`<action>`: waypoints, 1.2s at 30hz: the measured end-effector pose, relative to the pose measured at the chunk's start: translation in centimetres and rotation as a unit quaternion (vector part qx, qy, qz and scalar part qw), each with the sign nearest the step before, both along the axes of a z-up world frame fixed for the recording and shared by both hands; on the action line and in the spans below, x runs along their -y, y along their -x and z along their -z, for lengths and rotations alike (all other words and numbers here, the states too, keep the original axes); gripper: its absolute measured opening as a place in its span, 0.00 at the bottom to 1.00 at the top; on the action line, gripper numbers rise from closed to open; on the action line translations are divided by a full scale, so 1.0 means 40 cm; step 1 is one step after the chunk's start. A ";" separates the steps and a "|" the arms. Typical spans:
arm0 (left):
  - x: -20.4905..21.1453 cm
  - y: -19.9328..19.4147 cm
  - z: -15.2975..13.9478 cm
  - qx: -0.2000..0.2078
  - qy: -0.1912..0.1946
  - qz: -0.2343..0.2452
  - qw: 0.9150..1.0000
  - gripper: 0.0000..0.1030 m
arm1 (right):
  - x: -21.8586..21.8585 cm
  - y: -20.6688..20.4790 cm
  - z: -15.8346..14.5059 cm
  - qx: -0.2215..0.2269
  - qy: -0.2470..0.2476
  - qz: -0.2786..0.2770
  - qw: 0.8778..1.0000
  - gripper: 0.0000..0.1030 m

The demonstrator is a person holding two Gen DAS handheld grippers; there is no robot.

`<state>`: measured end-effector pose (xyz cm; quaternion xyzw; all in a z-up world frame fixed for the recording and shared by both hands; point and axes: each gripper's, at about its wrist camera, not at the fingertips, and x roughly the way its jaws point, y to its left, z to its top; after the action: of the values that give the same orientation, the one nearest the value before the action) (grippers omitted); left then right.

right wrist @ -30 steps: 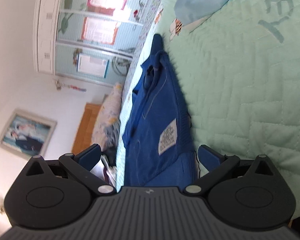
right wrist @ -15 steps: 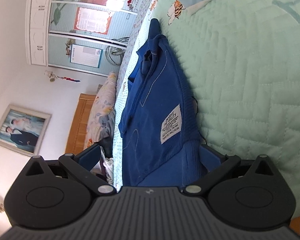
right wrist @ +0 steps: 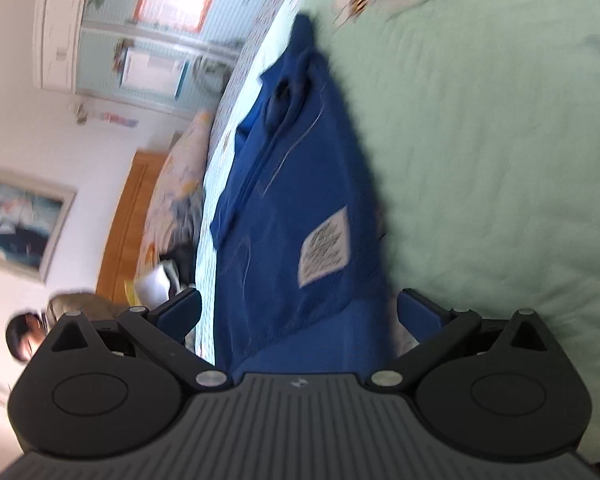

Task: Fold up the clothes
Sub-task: 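Move both grippers toward the sweater hem, then grasp the hem end of the sweater strip with both grippers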

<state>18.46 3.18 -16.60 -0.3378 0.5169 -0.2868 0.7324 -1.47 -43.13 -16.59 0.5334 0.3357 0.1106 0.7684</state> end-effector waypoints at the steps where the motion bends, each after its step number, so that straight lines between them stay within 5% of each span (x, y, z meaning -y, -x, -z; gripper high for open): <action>1: 0.003 -0.001 -0.001 0.001 0.000 0.001 1.000 0.99 | -0.019 -0.010 -0.002 0.002 0.004 -0.011 1.000 1.00; 11: -0.034 -0.005 0.014 -0.023 0.021 -0.010 0.999 0.84 | -0.049 -0.033 0.003 0.012 -0.019 -0.028 0.999 0.95; 14: -0.040 -0.006 0.020 -0.022 0.028 -0.003 0.999 0.85 | -0.035 -0.021 0.015 -0.002 -0.021 -0.016 1.000 0.75; 16: -0.046 -0.006 0.027 -0.018 0.036 0.004 0.999 0.86 | -0.025 -0.016 0.025 -0.021 -0.008 -0.016 1.000 0.44; 19: -0.049 -0.018 0.043 -0.017 0.055 0.011 0.998 0.92 | -0.008 -0.005 0.060 -0.050 -0.024 -0.009 0.998 0.16; 21: -0.042 -0.020 0.045 -0.012 0.066 0.016 0.998 1.00 | -0.008 -0.004 0.078 -0.050 -0.045 -0.010 0.998 0.16; 26: -0.008 -0.007 0.026 0.031 0.023 0.031 0.999 0.99 | -0.026 -0.016 0.086 -0.046 -0.051 -0.018 0.997 0.17; 30: -0.022 0.007 0.029 0.038 0.026 0.018 0.999 0.98 | -0.027 -0.022 0.098 -0.042 -0.062 -0.014 0.997 0.14; 33: -0.029 0.011 0.031 0.028 0.020 0.005 0.999 0.84 | -0.041 -0.020 0.082 -0.036 -0.024 -0.014 0.999 0.10; 36: -0.041 0.014 0.046 0.009 0.019 -0.010 1.000 0.16 | -0.060 -0.017 0.065 -0.023 0.010 -0.013 1.000 0.11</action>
<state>17.89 4.83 -18.43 -0.3541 0.5011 -0.2923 0.7335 -0.79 -40.71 -19.18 0.5236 0.3614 0.1048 0.7643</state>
